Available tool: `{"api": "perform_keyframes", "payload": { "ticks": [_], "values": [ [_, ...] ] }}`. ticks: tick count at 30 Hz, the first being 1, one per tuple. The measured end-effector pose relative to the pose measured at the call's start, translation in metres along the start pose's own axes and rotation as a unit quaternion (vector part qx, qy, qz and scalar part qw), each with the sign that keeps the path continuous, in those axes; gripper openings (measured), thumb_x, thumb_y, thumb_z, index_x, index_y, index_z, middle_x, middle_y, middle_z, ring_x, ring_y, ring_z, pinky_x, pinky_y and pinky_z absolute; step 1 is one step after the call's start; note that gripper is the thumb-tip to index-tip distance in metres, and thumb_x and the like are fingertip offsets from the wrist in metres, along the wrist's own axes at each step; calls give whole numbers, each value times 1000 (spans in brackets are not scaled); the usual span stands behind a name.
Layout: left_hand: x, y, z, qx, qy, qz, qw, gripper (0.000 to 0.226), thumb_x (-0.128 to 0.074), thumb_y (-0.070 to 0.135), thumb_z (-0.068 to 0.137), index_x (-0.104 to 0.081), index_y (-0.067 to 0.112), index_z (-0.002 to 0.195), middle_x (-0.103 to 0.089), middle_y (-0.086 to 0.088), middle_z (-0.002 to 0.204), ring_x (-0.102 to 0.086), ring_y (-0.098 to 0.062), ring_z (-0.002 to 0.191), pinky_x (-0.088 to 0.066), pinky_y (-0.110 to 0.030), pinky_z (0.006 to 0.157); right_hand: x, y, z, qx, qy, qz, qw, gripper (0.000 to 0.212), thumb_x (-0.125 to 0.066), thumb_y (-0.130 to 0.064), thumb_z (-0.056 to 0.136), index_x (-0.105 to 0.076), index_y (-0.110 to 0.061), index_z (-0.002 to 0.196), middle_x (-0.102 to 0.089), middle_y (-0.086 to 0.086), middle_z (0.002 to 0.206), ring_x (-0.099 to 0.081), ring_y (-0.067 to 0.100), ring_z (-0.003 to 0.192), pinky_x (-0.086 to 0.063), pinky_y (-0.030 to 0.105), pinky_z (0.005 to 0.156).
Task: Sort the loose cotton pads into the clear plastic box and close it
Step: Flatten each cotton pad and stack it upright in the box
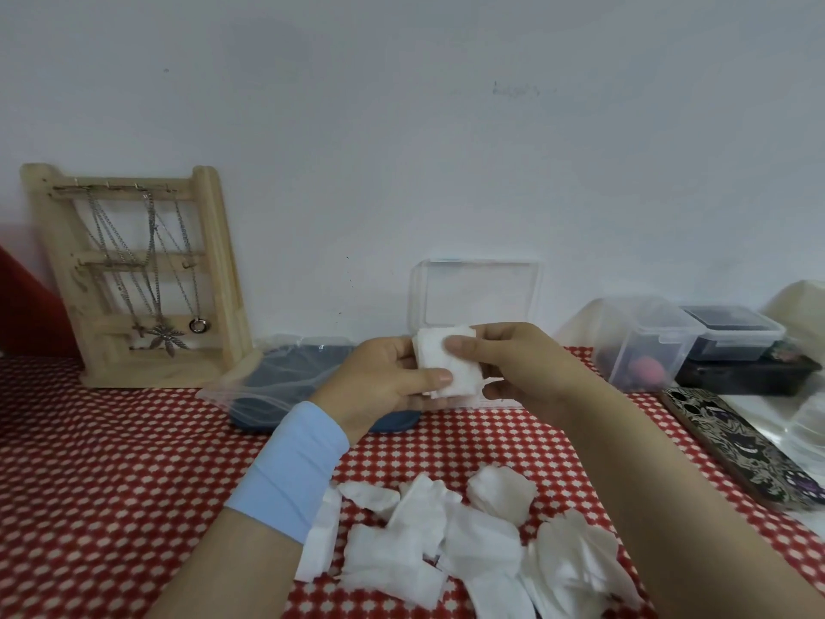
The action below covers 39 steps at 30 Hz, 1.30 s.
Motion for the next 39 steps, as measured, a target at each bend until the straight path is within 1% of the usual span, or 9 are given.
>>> {"api": "perform_keyframes", "payload": {
  "ticks": [6,8,12,17,22,25,29,35,39],
  "values": [
    [8,-8,7,6,74,55,996,24,-68,16,94,-68,8,117,-75,-6,106,-74,-20,94,-61,-26,67,3,-4,3,44,65,-201,976,12,-64,-37,96,-70,-27,101,-74,-9,92,-68,11,70,-54,24,62],
    [14,-12,9,8,97,63,993,23,-69,16,94,-70,7,115,-76,-4,101,-74,-18,90,-61,-26,68,7,-3,-1,20,-17,-314,949,12,-59,-31,99,-71,-29,102,-72,-13,97,-67,7,77,-54,25,72],
    [21,-13,12,4,122,68,990,13,-69,16,94,-72,10,105,-75,-5,101,-73,-18,91,-62,-26,68,1,8,-21,-63,-282,-525,801,43,-71,-19,90,-67,-46,122,-64,-20,118,-58,5,109,-44,31,103],
    [20,-12,11,1,121,72,990,4,-68,16,95,-70,17,92,-74,-4,102,-73,-17,91,-61,-26,67,-9,18,-15,-89,-292,-566,766,49,-80,-30,83,-66,-43,128,-61,-18,128,-54,9,114,-44,35,107],
    [20,-12,11,0,119,73,990,4,-67,16,96,-70,17,93,-74,-3,102,-73,-17,92,-62,-27,68,1,9,-13,-64,-215,-513,828,44,-79,-43,80,-70,-31,121,-65,-20,110,-60,6,105,-45,35,106],
    [21,-13,12,-1,127,69,989,6,-67,14,95,-72,11,97,-75,-7,103,-74,-19,90,-63,-31,71,3,2,-12,-8,-172,-362,916,24,-76,-30,86,-73,-31,110,-74,-15,106,-69,7,101,-50,33,101],
    [23,-13,11,-2,141,71,988,7,-66,14,96,-71,11,99,-73,-6,105,-73,-21,92,-63,-32,73,4,-3,-10,29,-134,-196,971,19,-66,-13,94,-74,-13,111,-76,4,107,-72,18,99,-56,32,94],
    [15,-14,10,2,95,71,993,13,-70,19,94,-74,16,106,-78,0,99,-76,-14,88,-61,-26,69,6,-10,-8,106,-66,-88,988,19,-64,-1,93,-77,-7,104,-78,6,105,-73,23,101,-57,36,92],
    [11,-13,9,8,87,69,994,12,-68,18,95,-73,15,105,-77,-1,100,-75,-16,92,-60,-25,69,8,-17,-10,136,-30,-92,986,19,-60,-1,95,-77,-9,98,-76,3,91,-65,10,70,-53,26,68]
  ]
}}
Point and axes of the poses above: each hand's wrist, its own z-axis towards the middle knuckle, its own x-axis out of the back of the hand, y = z × x, the point moved 3 cm from there along z, towards the middle knuckle
